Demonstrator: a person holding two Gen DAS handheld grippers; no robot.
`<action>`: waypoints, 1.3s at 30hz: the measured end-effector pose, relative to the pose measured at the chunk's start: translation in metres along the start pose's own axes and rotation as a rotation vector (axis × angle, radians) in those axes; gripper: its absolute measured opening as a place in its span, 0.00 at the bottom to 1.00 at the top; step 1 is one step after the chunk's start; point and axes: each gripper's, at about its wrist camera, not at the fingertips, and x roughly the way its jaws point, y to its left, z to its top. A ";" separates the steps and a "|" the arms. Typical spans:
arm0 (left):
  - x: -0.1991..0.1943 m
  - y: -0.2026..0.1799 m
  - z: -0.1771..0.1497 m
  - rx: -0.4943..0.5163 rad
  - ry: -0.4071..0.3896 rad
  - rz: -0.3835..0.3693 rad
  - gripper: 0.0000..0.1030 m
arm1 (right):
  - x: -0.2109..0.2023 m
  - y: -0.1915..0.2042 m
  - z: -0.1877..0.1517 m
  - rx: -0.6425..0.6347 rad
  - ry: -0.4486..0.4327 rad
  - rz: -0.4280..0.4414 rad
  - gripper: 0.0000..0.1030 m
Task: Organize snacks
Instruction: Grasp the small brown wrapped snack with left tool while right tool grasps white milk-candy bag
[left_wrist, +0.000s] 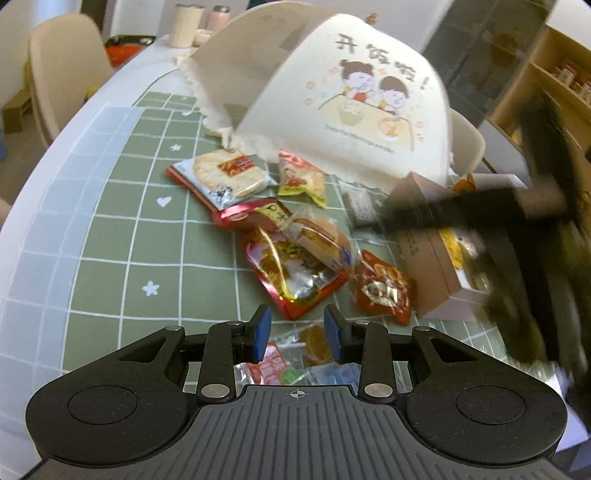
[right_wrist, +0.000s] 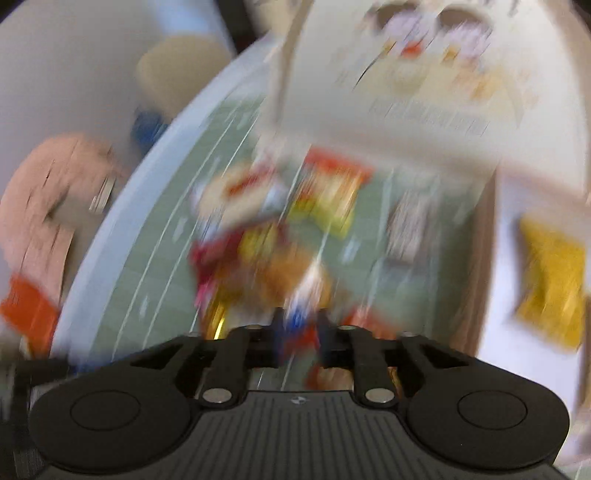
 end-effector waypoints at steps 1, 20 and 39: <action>-0.003 0.001 -0.001 0.005 0.000 0.001 0.35 | 0.007 -0.002 0.014 0.030 -0.025 -0.009 0.66; 0.004 0.042 0.037 -0.091 -0.030 0.059 0.35 | -0.057 0.033 -0.055 -0.165 -0.015 0.058 0.48; 0.208 -0.142 0.109 0.432 0.175 0.254 0.49 | -0.158 -0.069 -0.232 0.069 -0.070 -0.253 0.48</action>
